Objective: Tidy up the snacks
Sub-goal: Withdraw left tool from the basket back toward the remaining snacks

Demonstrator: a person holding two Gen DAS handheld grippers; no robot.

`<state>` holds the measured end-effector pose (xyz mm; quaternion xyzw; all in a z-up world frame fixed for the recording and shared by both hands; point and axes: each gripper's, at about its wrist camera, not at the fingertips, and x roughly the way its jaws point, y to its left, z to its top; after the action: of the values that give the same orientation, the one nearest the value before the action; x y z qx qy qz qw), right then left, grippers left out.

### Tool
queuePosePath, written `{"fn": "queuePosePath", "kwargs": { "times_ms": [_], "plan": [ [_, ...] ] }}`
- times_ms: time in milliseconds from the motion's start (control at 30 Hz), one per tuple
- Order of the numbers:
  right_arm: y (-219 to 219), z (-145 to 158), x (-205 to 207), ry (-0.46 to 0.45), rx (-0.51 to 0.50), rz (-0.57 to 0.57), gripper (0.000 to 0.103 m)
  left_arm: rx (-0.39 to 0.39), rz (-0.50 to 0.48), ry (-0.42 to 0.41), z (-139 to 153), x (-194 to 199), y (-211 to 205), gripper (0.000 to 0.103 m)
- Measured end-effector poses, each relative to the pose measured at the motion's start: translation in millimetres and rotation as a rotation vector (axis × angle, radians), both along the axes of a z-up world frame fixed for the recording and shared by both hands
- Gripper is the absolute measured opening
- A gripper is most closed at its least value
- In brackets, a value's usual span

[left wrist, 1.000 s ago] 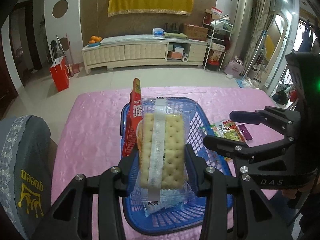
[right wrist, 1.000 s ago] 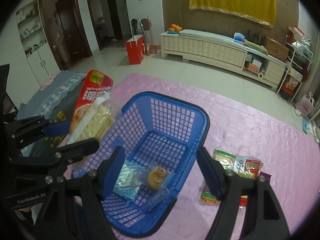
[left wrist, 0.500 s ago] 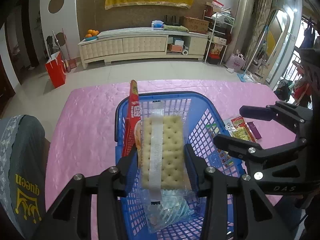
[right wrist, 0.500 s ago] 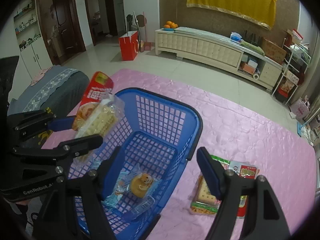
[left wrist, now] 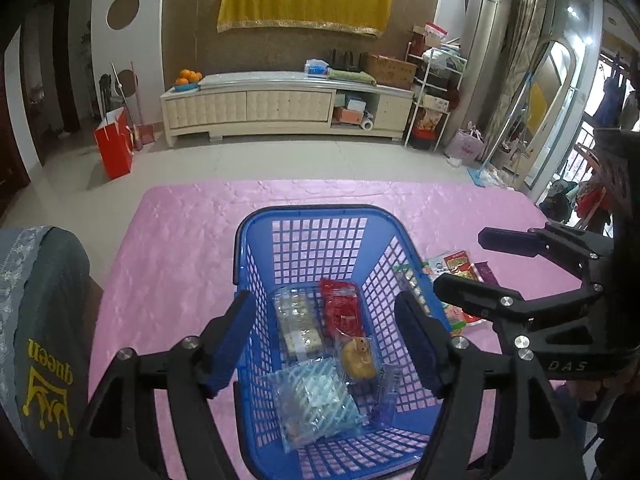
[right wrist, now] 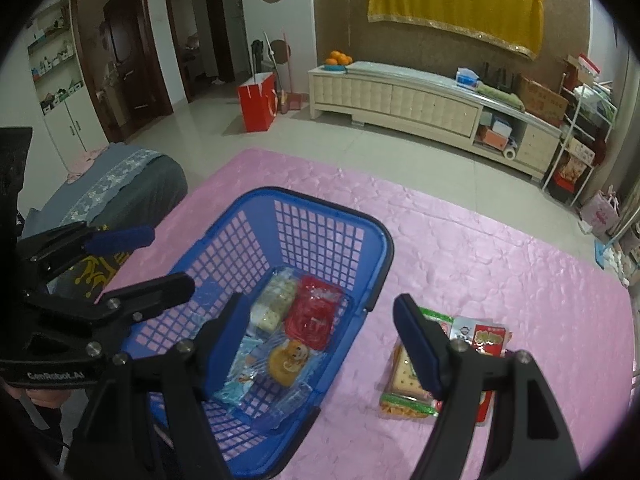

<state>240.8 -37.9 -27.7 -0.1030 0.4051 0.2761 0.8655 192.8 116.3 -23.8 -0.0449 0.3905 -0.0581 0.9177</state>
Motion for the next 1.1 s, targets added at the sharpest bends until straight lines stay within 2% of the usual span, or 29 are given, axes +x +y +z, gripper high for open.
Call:
{"fn": "queuePosePath", "kwargs": {
  "times_ms": [367,600,767,1100],
  "plan": [
    [-32.8,42.0,-41.3,-0.065,0.007,-0.026,0.078,0.025,-0.033,-0.075,42.6,-38.6,-37.5,0.07],
    [-67.9,55.1,-57.0,-0.093,0.0,-0.09,0.078,0.037,-0.089,-0.088,54.6,-44.9,-75.2,0.07],
    [-100.9,55.3,-59.4,-0.098,-0.009,-0.149,0.078,0.037,-0.126,-0.077,53.6,-39.6,-107.2,0.07],
    [-157.9,41.5,-55.0,-0.088,-0.042,-0.233,0.078,0.055,-0.177,-0.028,32.2,-17.2,-165.3,0.07]
  ]
}}
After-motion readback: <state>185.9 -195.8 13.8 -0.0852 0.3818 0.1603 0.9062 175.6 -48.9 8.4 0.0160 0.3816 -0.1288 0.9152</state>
